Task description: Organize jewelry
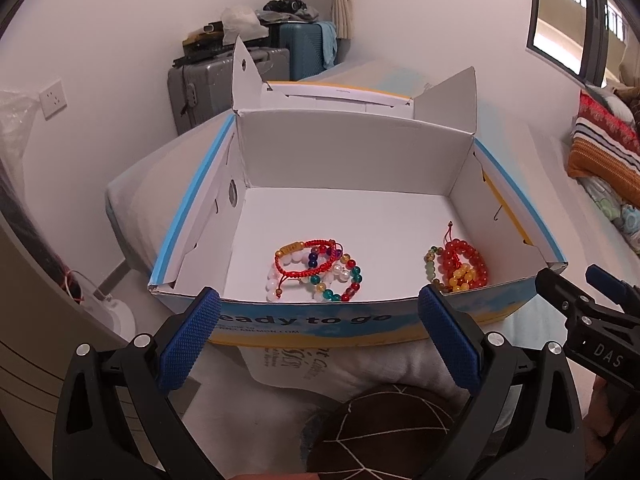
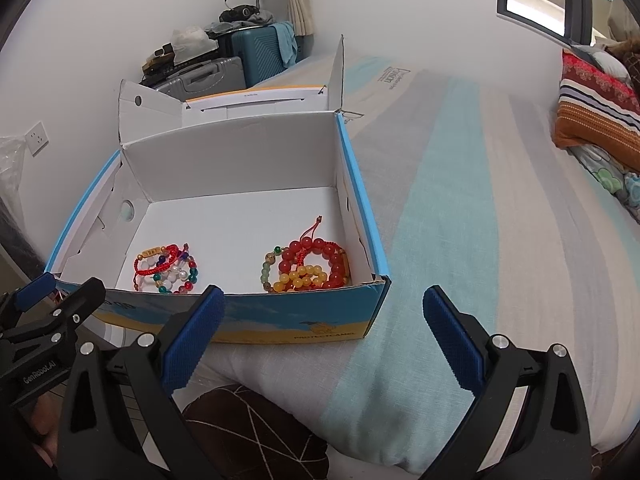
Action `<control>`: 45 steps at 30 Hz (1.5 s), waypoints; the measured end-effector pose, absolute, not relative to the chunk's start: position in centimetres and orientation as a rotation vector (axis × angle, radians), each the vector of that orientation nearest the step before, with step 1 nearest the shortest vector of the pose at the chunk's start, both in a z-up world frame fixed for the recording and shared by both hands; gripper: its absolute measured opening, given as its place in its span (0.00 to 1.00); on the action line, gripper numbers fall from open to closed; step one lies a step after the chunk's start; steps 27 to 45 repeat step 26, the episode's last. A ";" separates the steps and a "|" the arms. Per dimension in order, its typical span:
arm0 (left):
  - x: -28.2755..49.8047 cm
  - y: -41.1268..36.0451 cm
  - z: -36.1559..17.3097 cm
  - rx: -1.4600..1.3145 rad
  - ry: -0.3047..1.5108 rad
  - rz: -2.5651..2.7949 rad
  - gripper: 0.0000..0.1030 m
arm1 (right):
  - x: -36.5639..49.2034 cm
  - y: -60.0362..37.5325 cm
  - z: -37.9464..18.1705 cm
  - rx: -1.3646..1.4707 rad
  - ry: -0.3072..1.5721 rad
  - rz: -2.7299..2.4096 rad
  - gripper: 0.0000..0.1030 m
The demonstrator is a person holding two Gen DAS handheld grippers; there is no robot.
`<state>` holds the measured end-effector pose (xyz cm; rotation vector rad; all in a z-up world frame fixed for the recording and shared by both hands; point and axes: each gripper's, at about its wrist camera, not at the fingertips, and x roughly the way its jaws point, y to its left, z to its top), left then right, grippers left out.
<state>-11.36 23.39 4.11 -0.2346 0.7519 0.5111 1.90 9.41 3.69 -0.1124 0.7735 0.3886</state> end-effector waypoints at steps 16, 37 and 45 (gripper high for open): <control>-11.3 23.1 4.1 -0.243 0.725 0.480 0.95 | 1.9 9.3 3.6 -0.111 0.775 0.390 0.92; -11.2 22.9 4.2 -0.234 0.749 0.500 0.95 | 1.8 9.4 3.3 -0.110 0.782 0.391 0.92; -11.2 22.9 4.2 -0.234 0.749 0.500 0.95 | 1.8 9.4 3.3 -0.110 0.782 0.391 0.92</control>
